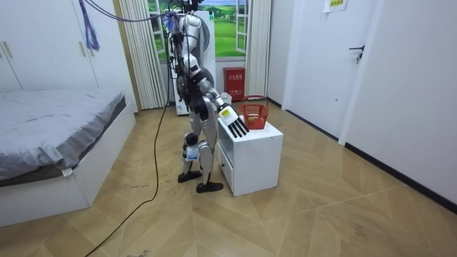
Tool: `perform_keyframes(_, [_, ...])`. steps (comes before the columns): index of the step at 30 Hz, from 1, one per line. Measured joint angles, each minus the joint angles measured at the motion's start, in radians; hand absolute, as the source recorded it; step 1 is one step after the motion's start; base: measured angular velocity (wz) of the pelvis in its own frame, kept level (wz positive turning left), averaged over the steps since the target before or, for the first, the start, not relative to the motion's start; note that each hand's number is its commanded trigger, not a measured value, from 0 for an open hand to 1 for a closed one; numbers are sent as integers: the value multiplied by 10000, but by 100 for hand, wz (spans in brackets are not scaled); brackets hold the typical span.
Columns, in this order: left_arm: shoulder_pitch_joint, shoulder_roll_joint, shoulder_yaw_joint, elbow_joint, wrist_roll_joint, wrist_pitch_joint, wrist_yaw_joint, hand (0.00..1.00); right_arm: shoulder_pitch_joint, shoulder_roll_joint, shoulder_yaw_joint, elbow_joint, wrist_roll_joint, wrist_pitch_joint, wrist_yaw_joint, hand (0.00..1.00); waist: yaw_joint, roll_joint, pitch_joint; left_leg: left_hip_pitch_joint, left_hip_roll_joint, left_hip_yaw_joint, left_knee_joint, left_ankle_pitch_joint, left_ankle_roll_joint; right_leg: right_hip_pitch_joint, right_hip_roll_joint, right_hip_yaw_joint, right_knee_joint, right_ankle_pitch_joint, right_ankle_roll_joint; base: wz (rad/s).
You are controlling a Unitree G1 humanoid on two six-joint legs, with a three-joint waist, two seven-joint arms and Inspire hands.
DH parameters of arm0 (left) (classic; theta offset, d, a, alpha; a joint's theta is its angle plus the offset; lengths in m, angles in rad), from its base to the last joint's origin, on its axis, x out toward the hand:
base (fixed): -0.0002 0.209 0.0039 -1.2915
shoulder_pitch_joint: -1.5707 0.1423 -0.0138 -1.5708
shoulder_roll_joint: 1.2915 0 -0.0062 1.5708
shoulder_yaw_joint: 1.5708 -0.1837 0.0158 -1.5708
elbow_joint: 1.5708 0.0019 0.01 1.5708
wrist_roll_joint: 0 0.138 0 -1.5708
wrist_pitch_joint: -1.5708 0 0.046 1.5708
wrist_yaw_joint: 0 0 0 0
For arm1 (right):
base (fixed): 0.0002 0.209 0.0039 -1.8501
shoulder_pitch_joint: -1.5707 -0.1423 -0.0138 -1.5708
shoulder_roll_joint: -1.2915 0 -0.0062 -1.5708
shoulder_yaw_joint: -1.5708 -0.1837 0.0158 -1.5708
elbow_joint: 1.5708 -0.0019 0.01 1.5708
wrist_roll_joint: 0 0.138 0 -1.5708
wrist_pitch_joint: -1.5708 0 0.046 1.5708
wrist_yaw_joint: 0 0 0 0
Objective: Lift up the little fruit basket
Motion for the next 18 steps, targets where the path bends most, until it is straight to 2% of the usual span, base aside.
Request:
perform_keyframes(3, [48, -51, 311, 77, 80, 13, -13, 0, 3, 155, -431, 1634, 137, 195, 201, 0, 10, -46, 6, 12, -4, -90, 3, -17, -11, 34, 46, 15, 5, -23, -2, 2])
perform_keyframes(5, [125, -144, 620, 255, 345, 41, -20, 0, -29, 259, -692, 2482, 131, 359, 503, 0, 16, -54, 46, 102, 15, -110, -1, -37, -37, 142, 68, -13, -40, -34, -13, 0])
perform_keyframes(7, [171, -277, 1144, 465, 572, 239, -44, 0, 31, 306, -843, 3138, -18, 667, 918, 0, 29, -90, 47, 148, 22, -154, 2, -61, -43, 185, 62, -119, -3, -107, -20, 5])
perform_keyframes(12, [203, -272, 1251, 641, 634, 515, -235, 0, -112, 304, -864, 3944, -932, 1014, 1444, 0, 71, -104, 62, 146, 28, -211, 8, -63, -50, 199, 53, -196, 13, -149, -30, 3])
perform_keyframes(18, [58, -276, 1246, 645, 839, 632, -519, 0, -479, 301, -849, 4698, -2698, 1447, 1677, 0, 161, -36, 58, 202, 33, -298, 6, -65, -55, 297, 59, -240, -5, -183, -20, 2])
